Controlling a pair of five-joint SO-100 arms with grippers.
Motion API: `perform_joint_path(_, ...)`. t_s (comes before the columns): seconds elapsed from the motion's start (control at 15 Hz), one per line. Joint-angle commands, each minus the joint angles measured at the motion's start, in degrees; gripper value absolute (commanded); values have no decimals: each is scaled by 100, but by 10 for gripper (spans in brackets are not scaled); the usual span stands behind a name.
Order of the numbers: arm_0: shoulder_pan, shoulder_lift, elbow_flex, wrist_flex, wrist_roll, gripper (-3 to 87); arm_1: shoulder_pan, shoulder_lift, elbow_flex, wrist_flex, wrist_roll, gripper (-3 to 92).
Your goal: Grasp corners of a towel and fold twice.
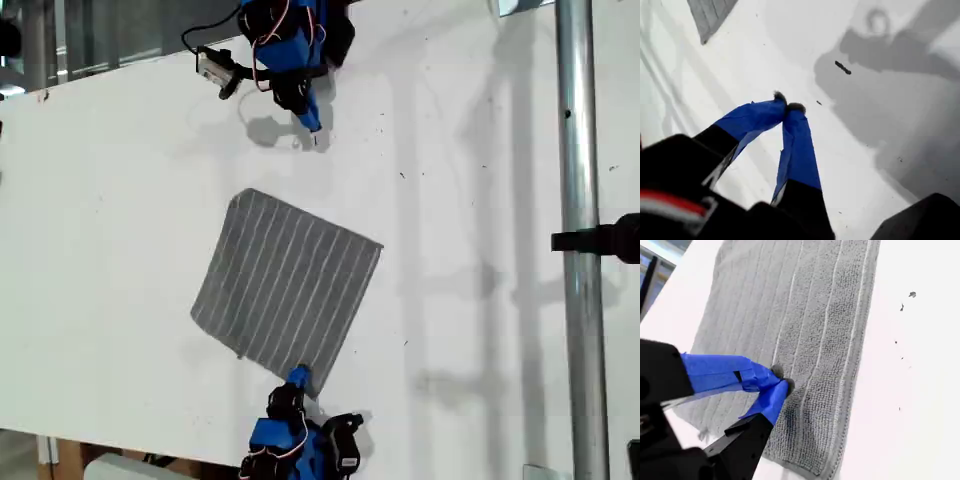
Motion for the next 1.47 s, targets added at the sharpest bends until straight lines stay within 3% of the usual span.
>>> perform_joint_path(0.0,44,26,26,-62,-35,-25,0,0,-123,35,-53,-2)
perform_joint_path(0.6,-26,26,26,-62,-211,-25,114,0,-158,35,-79,-2)
perform_joint_path(0.87,-18,26,26,-62,-185,-24,-237,-475,-853,-299,-255,-3)
perform_joint_path(1.13,-9,26,26,-62,-176,-24,-519,-4148,-3551,-765,-624,-3)
perform_joint_path(1.4,-18,26,26,-62,-193,-24,-791,-8604,-7620,-185,-1090,-3)
